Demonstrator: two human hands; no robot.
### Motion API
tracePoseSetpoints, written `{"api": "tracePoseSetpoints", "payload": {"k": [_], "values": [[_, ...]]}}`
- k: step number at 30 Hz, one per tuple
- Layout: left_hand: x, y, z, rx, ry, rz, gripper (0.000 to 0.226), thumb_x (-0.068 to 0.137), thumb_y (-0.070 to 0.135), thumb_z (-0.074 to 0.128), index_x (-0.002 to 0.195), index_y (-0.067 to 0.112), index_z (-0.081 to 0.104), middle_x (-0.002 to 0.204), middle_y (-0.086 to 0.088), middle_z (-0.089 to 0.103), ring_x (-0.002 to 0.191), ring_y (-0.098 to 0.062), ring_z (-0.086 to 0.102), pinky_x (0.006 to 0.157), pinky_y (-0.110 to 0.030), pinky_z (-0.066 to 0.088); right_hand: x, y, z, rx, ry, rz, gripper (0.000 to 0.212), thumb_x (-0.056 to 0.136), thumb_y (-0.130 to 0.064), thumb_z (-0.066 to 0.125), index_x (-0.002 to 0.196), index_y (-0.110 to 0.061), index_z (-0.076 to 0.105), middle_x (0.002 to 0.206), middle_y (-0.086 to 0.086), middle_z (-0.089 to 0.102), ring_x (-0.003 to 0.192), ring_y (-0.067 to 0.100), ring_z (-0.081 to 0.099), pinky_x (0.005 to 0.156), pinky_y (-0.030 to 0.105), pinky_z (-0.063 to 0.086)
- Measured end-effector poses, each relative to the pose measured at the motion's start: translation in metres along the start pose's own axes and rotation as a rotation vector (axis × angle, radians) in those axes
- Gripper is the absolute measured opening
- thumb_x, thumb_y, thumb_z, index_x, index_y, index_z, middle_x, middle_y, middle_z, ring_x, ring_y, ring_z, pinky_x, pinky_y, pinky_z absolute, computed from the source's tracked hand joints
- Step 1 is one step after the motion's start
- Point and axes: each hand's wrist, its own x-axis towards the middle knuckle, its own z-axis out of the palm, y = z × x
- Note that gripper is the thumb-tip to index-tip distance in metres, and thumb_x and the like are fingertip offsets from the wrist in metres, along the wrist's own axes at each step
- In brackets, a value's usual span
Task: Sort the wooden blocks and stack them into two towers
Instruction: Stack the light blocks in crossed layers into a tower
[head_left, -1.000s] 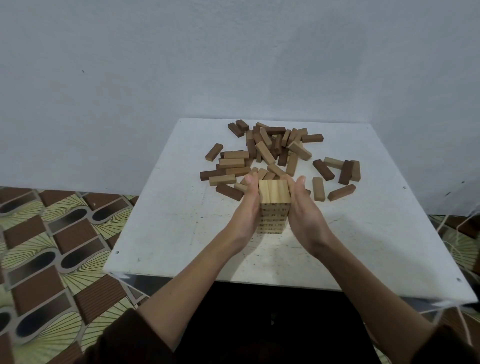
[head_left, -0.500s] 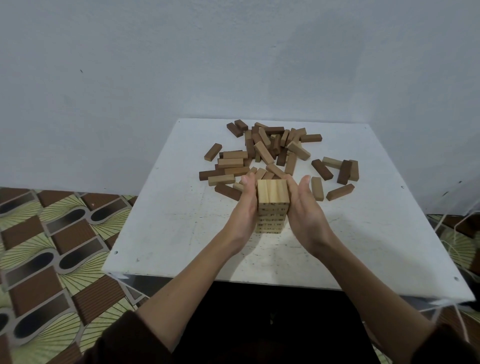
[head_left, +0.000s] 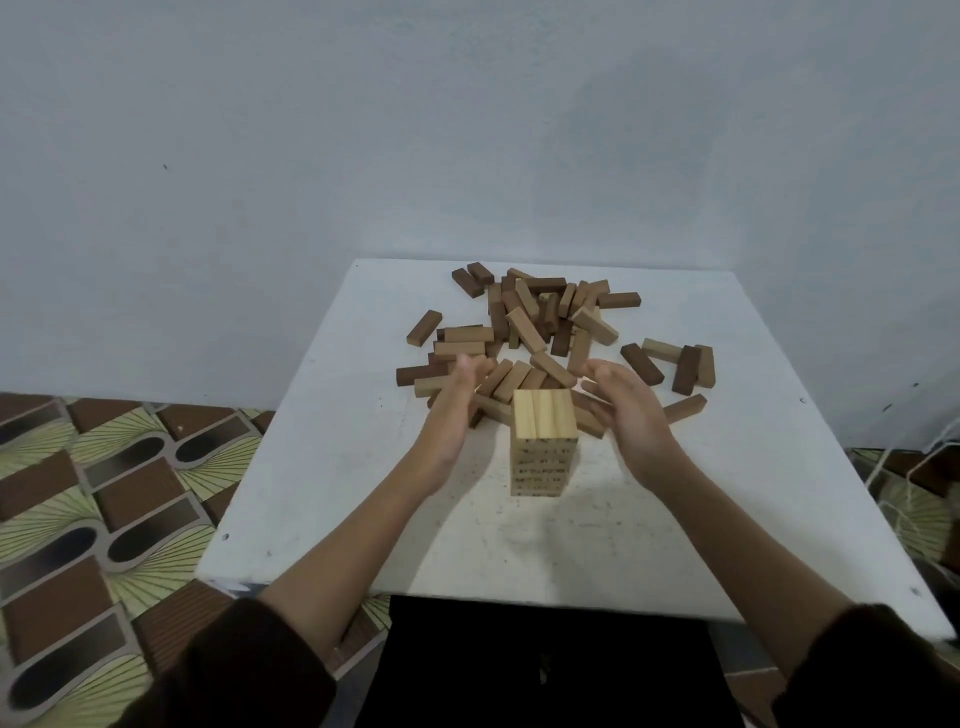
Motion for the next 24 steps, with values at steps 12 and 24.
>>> {"api": "tracePoseSetpoints", "payload": {"k": [12,24], "values": [[0.126,-0.007,0.019,0.714,-0.248,0.286,0.028,0.093,0.007,0.049,0.119,0.003,0.059,0.121,-0.009,0.057,0.118,-0.02,0.044,0.103,-0.024,0.029,0.138,0.003,-0.015,-0.934,-0.021,-0.267,0.039,0.083,0.005,0.048,0.114,-0.01,0.066,0.122,0.01,0.061,0.116,0.031,0.05,0.1,0.047,0.039],[0.188,-0.009,0.058,1.189,-0.37,0.452,0.031,0.09,0.016,0.056,0.119,0.006,0.061,0.124,-0.007,0.054,0.113,-0.024,0.042,0.088,-0.037,0.041,0.174,-0.001,-0.049,-1.128,0.052,-0.122,0.016,0.085,-0.006,0.047,0.08,-0.007,0.063,0.098,0.004,0.059,0.095,0.025,0.052,0.076,0.034,0.041]]}}
